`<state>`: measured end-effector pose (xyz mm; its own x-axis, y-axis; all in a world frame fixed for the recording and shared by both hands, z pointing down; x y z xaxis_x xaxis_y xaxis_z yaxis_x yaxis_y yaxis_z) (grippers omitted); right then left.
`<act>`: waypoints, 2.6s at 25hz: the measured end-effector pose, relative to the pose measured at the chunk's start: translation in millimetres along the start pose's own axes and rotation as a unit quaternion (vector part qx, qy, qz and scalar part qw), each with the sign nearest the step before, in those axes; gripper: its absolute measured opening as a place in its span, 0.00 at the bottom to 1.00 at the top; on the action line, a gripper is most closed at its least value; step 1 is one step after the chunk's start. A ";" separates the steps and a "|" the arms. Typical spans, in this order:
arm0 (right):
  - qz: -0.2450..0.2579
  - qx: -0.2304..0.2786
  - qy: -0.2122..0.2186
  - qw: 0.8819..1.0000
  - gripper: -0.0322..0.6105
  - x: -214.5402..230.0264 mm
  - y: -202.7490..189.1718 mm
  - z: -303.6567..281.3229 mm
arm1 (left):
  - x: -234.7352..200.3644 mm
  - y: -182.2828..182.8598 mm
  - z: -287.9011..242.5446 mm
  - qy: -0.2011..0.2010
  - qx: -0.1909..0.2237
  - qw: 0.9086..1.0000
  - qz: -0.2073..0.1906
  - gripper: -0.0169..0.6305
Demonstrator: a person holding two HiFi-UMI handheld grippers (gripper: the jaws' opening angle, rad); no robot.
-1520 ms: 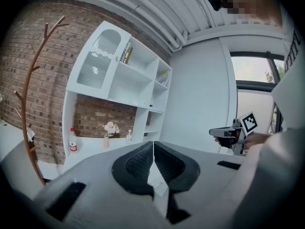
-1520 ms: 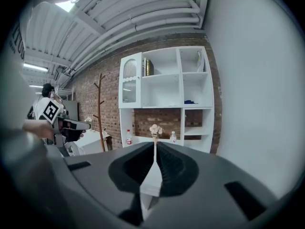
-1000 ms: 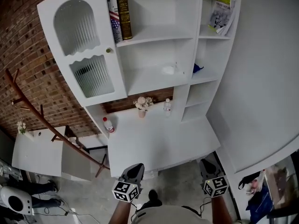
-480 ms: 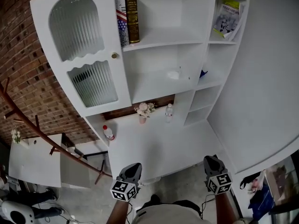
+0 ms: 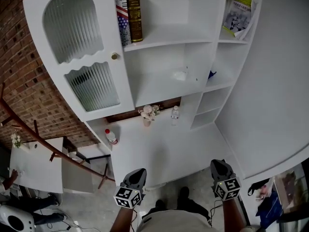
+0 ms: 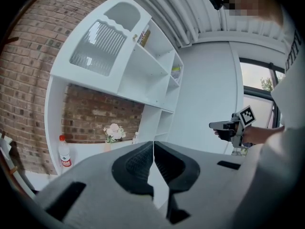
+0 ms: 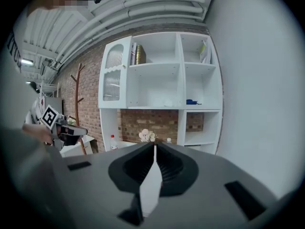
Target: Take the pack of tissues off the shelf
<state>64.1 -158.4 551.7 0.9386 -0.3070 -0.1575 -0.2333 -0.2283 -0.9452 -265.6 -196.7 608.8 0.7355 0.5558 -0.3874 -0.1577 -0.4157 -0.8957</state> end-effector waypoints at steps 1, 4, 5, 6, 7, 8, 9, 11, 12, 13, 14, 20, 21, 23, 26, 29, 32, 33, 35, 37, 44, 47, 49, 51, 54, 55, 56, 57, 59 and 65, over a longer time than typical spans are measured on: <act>0.000 0.002 0.003 1.000 0.10 3.7 0.3 -2.7 | 0.3 -0.1 -2.9 0.003 0.000 1.000 0.000 0.07; 0.002 0.008 0.013 1.000 0.10 18.0 0.5 -13.5 | 1.3 2.0 -14.8 0.016 0.004 1.000 0.000 0.07; 0.003 0.010 0.017 1.000 0.10 24.2 1.2 -18.1 | 2.2 3.9 -19.8 0.021 0.007 1.000 0.001 0.07; 0.004 0.012 0.021 1.000 0.10 31.0 2.5 -22.9 | 3.9 5.9 -24.8 0.026 0.010 1.000 0.002 0.07; 0.004 0.014 0.025 1.000 0.10 38.1 4.2 -27.8 | 6.3 8.2 -29.9 0.031 0.012 0.999 0.002 0.07; 0.004 0.017 0.030 0.999 0.10 45.3 6.1 -33.0 | 9.1 10.6 -35.0 0.035 0.015 0.999 0.002 0.07; 0.005 0.019 0.036 0.999 0.10 52.3 8.3 -38.8 | 11.9 13.3 -40.4 0.039 0.018 0.999 0.002 0.07; 0.008 0.025 0.049 0.998 0.10 65.6 12.6 -52.0 | 16.0 20.1 -52.5 0.048 0.023 0.999 -0.003 0.07; 0.011 0.027 0.055 0.998 0.10 71.9 14.4 -58.4 | 17.8 24.1 -59.2 0.052 0.027 0.998 -0.007 0.07; 0.013 0.029 0.061 0.998 0.10 77.8 16.0 -64.2 | 19.9 28.2 -66.2 0.055 0.029 0.998 -0.010 0.07; 0.016 0.031 0.068 0.997 0.10 83.1 17.4 -69.6 | 22.2 32.2 -73.2 0.058 0.031 0.998 -0.013 0.07; 0.049 0.040 0.112 0.992 0.10 110.2 30.2 -97.6 | 37.5 57.9 -118.2 0.068 0.035 0.996 -0.042 0.07; 0.052 0.043 0.117 0.991 0.10 116.5 32.1 -101.7 | 41.9 64.0 -126.9 0.067 0.037 0.996 -0.051 0.07; 0.052 0.048 0.124 0.990 0.10 130.0 33.8 -110.1 | 50.9 77.3 -144.8 0.064 0.040 0.995 -0.071 0.07; 0.051 0.048 0.135 0.988 0.10 146.2 32.4 -122.5 | 59.0 97.1 -167.3 0.066 0.040 0.992 -0.099 0.07; 0.054 0.043 0.149 0.986 0.10 158.1 29.1 -131.4 | 65.2 116.5 -184.2 0.070 0.035 0.989 -0.128 0.07; 0.054 0.047 0.160 0.984 0.10 169.2 29.0 -138.5 | 71.4 140.2 -200.8 0.073 0.028 0.983 -0.167 0.07; 0.053 0.049 0.163 0.984 0.10 172.2 29.4 -140.8 | 73.1 149.4 -206.5 0.073 0.027 0.980 -0.180 0.07; 0.050 0.053 0.169 0.983 0.10 176.5 30.3 -145.1 | 76.4 168.3 -218.0 0.072 0.030 0.976 -0.203 0.07; 0.047 0.056 0.175 0.982 0.10 179.4 31.8 -149.1 | 80.6 186.0 -229.5 0.067 0.033 0.975 -0.211 0.07; 0.033 0.069 0.184 0.980 0.10 187.2 40.2 -159.0 | 85.7 230.0 -272.1 0.058 0.031 0.967 -0.244 0.07; 0.018 0.068 0.179 0.981 0.10 193.6 40.2 -163.6 | 77.6 242.2 -288.8 0.069 0.015 0.962 -0.265 0.07; 0.005 0.067 0.173 0.983 0.10 198.2 39.8 -164.8 | 74.3 247.4 -300.9 0.068 -0.004 0.956 -0.285 0.07; -0.003 0.067 0.164 0.984 0.10 203.2 38.7 -165.4 | 73.4 253.5 -315.7 0.058 -0.018 0.950 -0.306 0.07; -0.012 0.068 0.148 0.987 0.10 210.9 37.6 -166.1 | 68.1 259.0 -338.2 0.044 -0.047 0.941 -0.332 0.07; -0.015 0.068 0.144 0.987 0.10 212.8 38.0 -166.4 | 67.0 262.2 -345.8 0.040 -0.054 0.937 -0.342 0.07; -0.016 0.069 0.141 0.988 0.10 214.2 38.6 -167.2 | 65.6 266.3 -353.3 0.037 -0.058 0.934 -0.351 0.07; -0.016 0.069 0.139 0.988 0.10 215.0 39.5 -168.4 | 63.7 270.8 -360.4 0.035 -0.063 0.931 -0.359 0.07; -0.014 0.068 0.139 0.988 0.10 214.6 41.1 -172.3 | 58.4 280.3 -373.7 0.033 -0.069 0.926 -0.369 0.07; -0.007 0.064 0.152 0.986 0.10 201.9 47.4 -188.7 | 38.0 303.1 -410.8 0.026 -0.103 0.913 -0.394 0.16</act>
<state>194.6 -405.5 529.1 0.8170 -0.5724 -0.0694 -0.1689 -0.1226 -0.9780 -14.8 -597.3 412.2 0.5982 0.7075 0.3764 0.5575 -0.0300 -0.8297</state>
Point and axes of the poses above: the fingertips, and each gripper's own axes: z backward along the fingers, x to its right, y out of its top, the point moved 2 cm from there along z, backward along the fingers, and after that the axes turned 9 degrees about z, right-handed, at the moved point
